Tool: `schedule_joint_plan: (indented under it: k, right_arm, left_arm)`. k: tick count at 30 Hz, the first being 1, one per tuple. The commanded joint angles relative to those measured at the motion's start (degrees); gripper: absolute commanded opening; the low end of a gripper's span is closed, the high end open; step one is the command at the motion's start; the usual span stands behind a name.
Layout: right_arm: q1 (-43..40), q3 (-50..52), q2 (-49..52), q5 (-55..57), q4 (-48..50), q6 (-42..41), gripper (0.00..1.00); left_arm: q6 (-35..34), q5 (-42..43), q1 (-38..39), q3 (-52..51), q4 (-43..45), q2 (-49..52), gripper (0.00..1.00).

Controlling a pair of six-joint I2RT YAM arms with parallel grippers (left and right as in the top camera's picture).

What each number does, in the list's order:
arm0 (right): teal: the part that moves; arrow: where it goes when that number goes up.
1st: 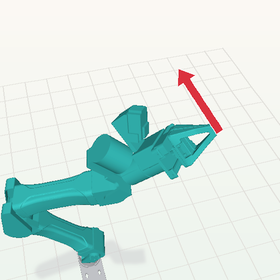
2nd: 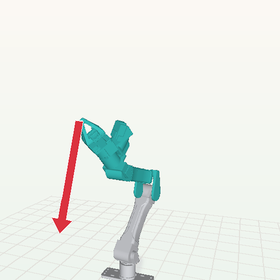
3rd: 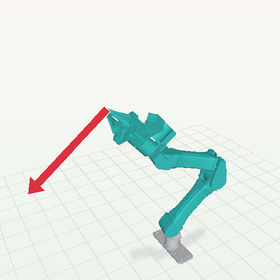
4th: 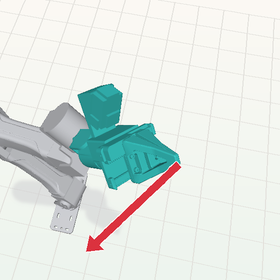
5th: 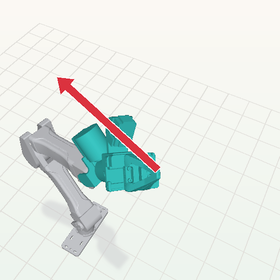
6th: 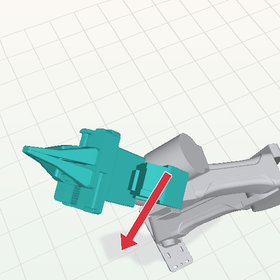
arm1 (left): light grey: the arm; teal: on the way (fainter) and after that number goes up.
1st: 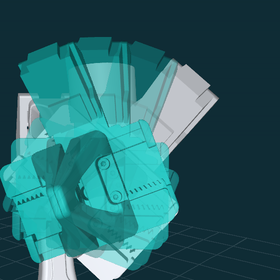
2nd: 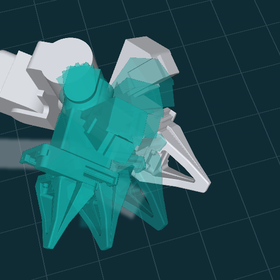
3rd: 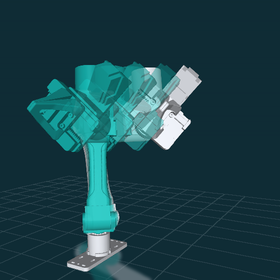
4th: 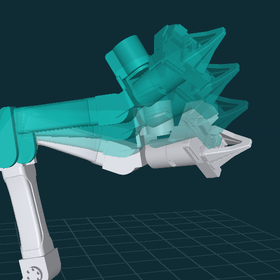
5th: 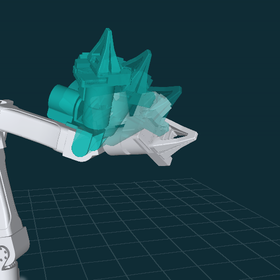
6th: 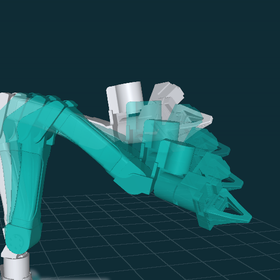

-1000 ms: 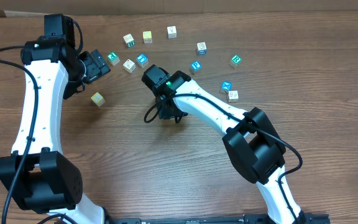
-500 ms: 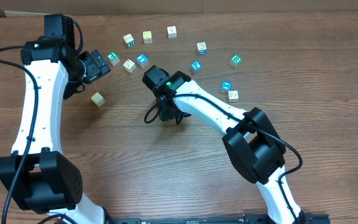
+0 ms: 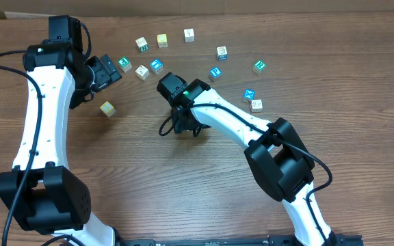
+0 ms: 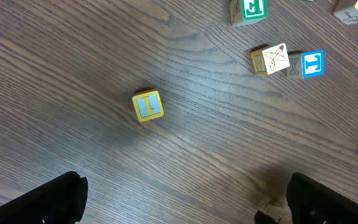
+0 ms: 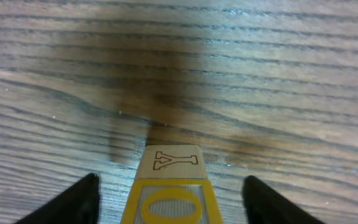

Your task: Form a tower

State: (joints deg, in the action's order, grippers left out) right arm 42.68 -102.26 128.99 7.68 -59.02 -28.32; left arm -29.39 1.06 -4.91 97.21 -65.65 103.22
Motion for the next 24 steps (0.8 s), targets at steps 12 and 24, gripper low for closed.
schedule_joint_plan:
  k: [12, 24]
  right_arm:
    - [-0.5, -13.9, -0.7, 2.0, -8.5, 1.9, 0.95]
    - [-7.3, -24.6, -0.7, 7.7, -14.0, 1.7, 1.00]
  left_arm:
    - [1.1, -0.4, 0.1, 0.0, -0.1, 0.7, 1.00]
    - [1.1, -0.4, 0.1, 0.0, -0.1, 0.7, 1.00]
